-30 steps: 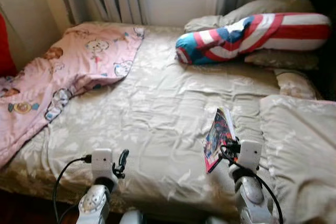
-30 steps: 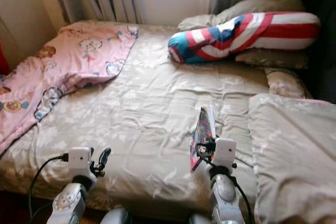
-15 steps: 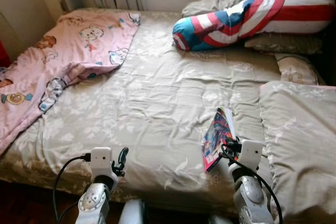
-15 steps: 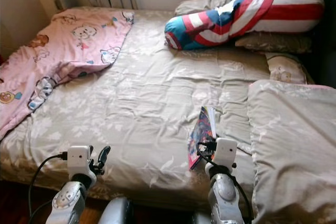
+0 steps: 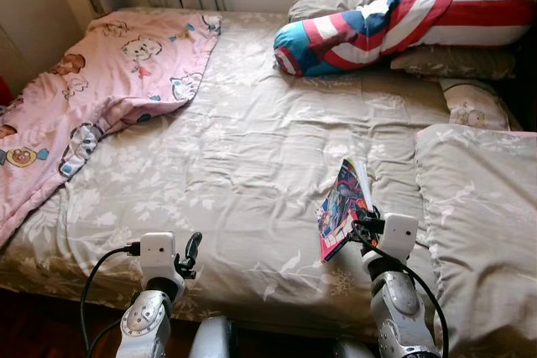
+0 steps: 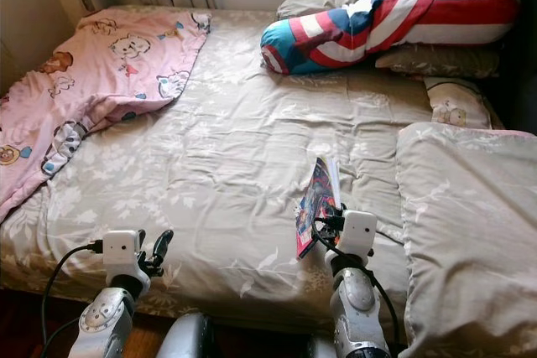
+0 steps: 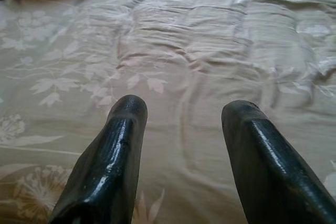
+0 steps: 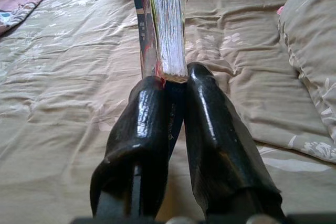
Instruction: Clean up the room
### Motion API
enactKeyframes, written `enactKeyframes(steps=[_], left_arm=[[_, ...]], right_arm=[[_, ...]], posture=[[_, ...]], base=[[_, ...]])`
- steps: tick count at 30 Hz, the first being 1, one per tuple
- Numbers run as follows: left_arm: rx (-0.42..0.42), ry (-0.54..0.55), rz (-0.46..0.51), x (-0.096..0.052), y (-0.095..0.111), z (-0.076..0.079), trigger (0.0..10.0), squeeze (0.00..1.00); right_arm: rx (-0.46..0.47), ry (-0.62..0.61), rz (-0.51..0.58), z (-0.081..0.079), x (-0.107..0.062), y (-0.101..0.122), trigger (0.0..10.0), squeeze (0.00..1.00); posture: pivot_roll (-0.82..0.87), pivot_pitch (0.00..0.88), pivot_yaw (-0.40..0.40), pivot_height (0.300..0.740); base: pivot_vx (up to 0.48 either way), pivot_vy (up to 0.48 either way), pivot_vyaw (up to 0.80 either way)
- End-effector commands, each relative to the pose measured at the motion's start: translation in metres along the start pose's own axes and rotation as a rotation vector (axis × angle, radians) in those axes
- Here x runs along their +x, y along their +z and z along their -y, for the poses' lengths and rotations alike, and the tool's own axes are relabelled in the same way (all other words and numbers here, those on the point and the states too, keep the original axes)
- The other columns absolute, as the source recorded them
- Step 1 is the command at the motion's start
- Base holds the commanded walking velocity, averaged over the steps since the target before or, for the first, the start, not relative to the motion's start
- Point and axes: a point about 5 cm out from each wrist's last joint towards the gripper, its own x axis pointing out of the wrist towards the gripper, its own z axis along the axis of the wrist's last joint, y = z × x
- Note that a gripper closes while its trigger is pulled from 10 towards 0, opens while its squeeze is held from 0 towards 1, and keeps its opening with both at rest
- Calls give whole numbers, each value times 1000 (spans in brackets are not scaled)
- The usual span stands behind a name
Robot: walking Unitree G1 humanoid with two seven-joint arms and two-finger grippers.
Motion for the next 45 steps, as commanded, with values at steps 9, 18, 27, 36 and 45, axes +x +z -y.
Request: enactKeyframes(steps=[9, 18, 27, 36, 45], left_arm=[[0, -1, -23, 1, -2, -2, 10000, 0], [-4, 8, -22, 1, -2, -2, 10000, 0], [3, 12, -21, -1, -3, -5, 10000, 0], [19, 1, -19, -9, -5, -8, 10000, 0], [44, -1, -23, -24, -5, -14, 10000, 0]], right_arm=[[-2, -5, 83, 2, 12, 20, 10000, 0], [4, 13, 82, -2, 14, 20, 10000, 0], [24, 16, 64, -3, 17, 18, 10000, 0], [244, 2, -29, 5, 24, 9, 10000, 0], [453, 40, -63, 10, 28, 3, 10000, 0]], posture=[[2, 116, 45, 657], [6, 133, 43, 657], [12, 126, 48, 657], [35, 109, 54, 657], [82, 146, 82, 657]], base=[[56, 0, 0], [271, 0, 0], [213, 0, 0], [0, 0, 0], [0, 0, 0]])
